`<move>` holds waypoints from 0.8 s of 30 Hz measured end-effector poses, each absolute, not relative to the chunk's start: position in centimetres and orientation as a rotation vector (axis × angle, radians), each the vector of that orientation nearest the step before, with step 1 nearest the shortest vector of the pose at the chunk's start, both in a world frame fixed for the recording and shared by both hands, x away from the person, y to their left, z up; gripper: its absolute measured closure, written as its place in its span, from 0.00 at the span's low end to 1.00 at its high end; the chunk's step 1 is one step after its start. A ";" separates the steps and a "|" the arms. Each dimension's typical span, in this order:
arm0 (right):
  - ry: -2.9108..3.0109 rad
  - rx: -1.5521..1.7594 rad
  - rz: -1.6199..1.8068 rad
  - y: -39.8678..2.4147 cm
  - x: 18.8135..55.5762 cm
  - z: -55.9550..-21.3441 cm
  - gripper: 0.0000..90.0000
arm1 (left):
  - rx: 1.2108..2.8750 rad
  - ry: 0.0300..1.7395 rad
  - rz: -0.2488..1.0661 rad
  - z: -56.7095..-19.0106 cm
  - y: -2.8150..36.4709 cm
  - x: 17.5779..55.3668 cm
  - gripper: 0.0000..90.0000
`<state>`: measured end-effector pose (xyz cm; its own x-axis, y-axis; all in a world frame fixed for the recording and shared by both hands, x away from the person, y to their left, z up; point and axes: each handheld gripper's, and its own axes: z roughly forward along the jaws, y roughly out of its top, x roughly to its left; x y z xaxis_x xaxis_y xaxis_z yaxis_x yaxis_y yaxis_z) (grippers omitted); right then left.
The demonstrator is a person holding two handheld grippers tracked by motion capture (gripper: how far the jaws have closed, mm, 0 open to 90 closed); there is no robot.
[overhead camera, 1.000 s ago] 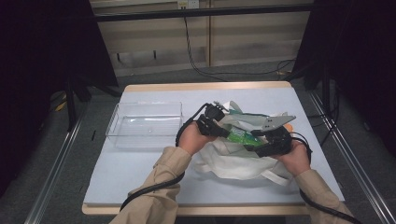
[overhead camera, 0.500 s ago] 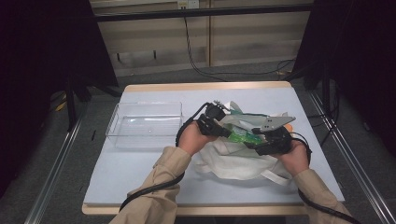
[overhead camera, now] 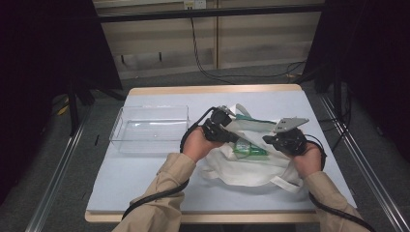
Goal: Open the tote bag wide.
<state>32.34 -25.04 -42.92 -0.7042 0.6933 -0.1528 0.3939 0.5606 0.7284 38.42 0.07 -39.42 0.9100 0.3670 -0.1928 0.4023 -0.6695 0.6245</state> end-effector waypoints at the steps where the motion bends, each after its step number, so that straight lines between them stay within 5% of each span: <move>1: 2.377 0.899 0.944 -25.1 32.3 -43.0 1.00 | 2.371 0.545 -0.067 -39.6 0.1 38.4 0.97; 4: 2.386 0.892 0.993 -25.1 32.3 -43.2 0.98 | 2.389 0.515 -0.066 -40.6 -0.2 38.1 0.83; 8: 2.367 0.891 0.996 -24.7 32.0 -43.2 0.84 | 2.451 0.457 -0.024 -42.1 -0.8 37.5 0.69; 14: 2.374 0.872 1.016 -24.5 31.8 -43.0 0.76 | 2.496 0.427 -0.021 -43.7 -1.4 37.2 0.63; 18: 2.378 0.878 1.021 -24.6 31.8 -43.0 0.70 | 2.523 0.399 0.010 -44.1 -1.5 37.1 0.70; 24: 2.389 0.891 1.037 -24.5 31.9 -43.1 0.60 | 2.543 0.438 0.011 -44.0 -1.7 37.3 1.00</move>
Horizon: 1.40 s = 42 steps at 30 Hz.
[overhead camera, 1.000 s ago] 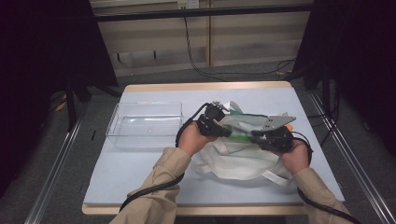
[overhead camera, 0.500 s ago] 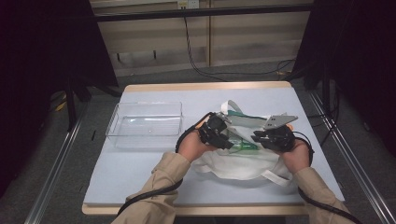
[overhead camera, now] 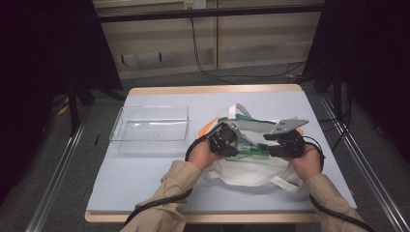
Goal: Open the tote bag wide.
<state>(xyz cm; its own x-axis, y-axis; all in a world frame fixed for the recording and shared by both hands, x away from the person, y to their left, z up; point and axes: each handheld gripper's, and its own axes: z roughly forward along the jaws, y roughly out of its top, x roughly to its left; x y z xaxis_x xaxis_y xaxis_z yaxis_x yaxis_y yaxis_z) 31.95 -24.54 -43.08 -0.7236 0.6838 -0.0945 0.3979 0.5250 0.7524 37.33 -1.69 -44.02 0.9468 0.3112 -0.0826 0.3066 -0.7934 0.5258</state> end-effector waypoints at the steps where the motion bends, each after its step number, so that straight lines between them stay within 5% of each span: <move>1: 2.390 0.892 1.043 -24.5 32.0 -43.1 0.59 | 2.544 0.441 0.001 -43.9 -1.7 37.3 1.00; 17: 2.429 0.807 1.159 -23.7 31.5 -41.3 0.41 | 2.404 0.483 -0.026 -38.6 -0.3 37.9 1.00; 38: 2.429 0.732 1.054 -22.9 32.0 -41.8 0.48 | 2.333 0.517 -0.024 -36.1 0.9 38.6 1.00; 42: 2.419 0.713 1.054 -22.9 31.9 -41.7 0.60 | 2.319 0.504 -0.027 -36.0 1.0 38.5 1.00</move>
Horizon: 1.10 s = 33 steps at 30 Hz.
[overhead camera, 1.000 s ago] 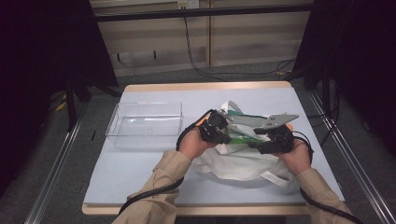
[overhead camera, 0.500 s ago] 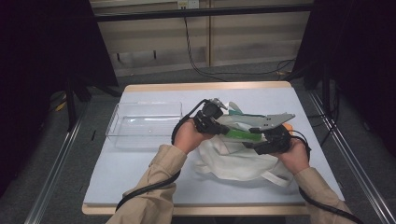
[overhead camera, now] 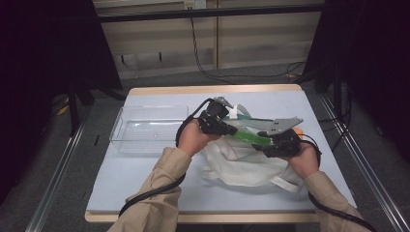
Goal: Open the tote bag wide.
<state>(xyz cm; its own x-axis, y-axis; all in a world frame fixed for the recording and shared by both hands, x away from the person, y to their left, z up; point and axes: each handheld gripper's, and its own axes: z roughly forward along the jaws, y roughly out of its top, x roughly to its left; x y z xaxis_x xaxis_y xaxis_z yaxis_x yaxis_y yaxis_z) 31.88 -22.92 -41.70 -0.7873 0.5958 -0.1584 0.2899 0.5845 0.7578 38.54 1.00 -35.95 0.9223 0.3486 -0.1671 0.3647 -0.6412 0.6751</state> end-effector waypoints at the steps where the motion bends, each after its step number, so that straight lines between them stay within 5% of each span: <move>1: 2.418 0.709 1.053 -23.0 31.8 -41.6 0.62 | 2.323 0.506 -0.017 -35.9 1.0 38.5 1.00; 9: 2.429 0.703 1.015 -22.8 31.8 -40.5 0.73 | 2.270 0.497 -0.042 -36.0 1.6 38.5 0.97; 21: 2.490 0.832 1.058 -23.3 33.0 -39.1 0.77 | 2.275 0.466 -0.002 -37.2 2.5 38.1 0.65; 33: 2.547 0.918 1.050 -23.1 33.8 -37.8 0.78 | 2.265 0.454 0.017 -38.8 3.1 37.6 0.46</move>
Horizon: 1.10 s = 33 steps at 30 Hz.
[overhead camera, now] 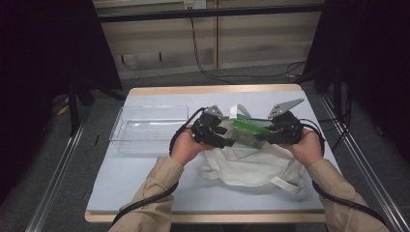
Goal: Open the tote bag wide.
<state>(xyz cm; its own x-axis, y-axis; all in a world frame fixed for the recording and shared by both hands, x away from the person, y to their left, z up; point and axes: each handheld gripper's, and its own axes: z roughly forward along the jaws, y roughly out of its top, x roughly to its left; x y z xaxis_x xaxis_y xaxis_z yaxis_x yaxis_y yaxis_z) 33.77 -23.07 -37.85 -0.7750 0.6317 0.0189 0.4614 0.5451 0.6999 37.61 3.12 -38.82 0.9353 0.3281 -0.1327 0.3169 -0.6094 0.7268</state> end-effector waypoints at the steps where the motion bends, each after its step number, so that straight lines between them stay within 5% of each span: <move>1: 2.548 0.926 1.051 -23.2 33.8 -37.8 0.78 | 2.268 0.452 0.020 -38.9 3.2 37.5 0.44; 18: 2.568 0.889 1.080 -23.4 33.5 -36.6 0.80 | 2.261 0.377 0.094 -38.3 3.2 37.5 0.33; 33: 2.657 0.782 1.121 -23.3 32.9 -36.2 0.82 | 2.279 0.302 0.099 -37.3 2.1 37.6 0.34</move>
<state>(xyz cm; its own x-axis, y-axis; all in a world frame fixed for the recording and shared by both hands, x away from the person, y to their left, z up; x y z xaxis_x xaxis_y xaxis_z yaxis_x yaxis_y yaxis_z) 32.93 -23.26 -36.23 -0.8519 0.5203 0.0592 0.4055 0.5839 0.7033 37.55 2.10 -37.25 0.9683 0.2484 -0.0267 0.1844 -0.6386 0.7472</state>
